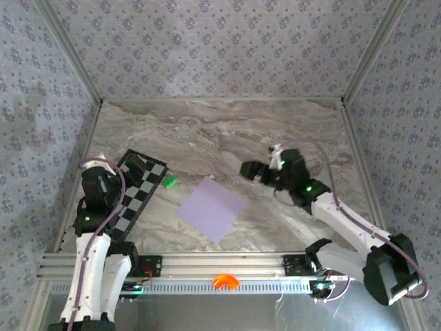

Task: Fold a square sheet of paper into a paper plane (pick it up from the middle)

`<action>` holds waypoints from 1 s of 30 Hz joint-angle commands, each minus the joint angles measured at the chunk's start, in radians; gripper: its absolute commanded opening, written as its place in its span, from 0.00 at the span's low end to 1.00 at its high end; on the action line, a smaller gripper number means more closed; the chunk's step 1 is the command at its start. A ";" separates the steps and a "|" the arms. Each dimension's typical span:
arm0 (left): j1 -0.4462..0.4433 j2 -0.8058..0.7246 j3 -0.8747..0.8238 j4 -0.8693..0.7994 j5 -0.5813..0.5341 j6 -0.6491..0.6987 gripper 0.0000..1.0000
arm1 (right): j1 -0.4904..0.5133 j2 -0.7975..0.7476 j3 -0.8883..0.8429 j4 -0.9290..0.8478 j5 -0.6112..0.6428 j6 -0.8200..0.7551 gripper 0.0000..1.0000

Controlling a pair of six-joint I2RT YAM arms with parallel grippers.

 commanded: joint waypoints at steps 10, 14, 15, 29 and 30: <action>-0.045 -0.043 -0.072 -0.142 0.274 -0.140 1.00 | 0.473 0.391 -0.016 0.219 0.137 0.318 0.89; -0.087 -0.034 -0.073 -0.149 0.283 -0.148 1.00 | 0.451 0.466 -0.003 0.205 0.089 0.317 0.85; -0.097 -0.029 -0.072 -0.154 0.282 -0.149 1.00 | 0.431 0.474 -0.011 0.196 0.076 0.317 0.83; -0.387 0.090 -0.043 -0.153 0.114 -0.148 1.00 | -0.031 0.436 0.028 -0.205 -0.233 -0.314 0.77; -0.415 0.106 -0.036 -0.154 0.090 -0.148 1.00 | -0.055 0.448 0.068 -0.276 -0.229 -0.375 0.77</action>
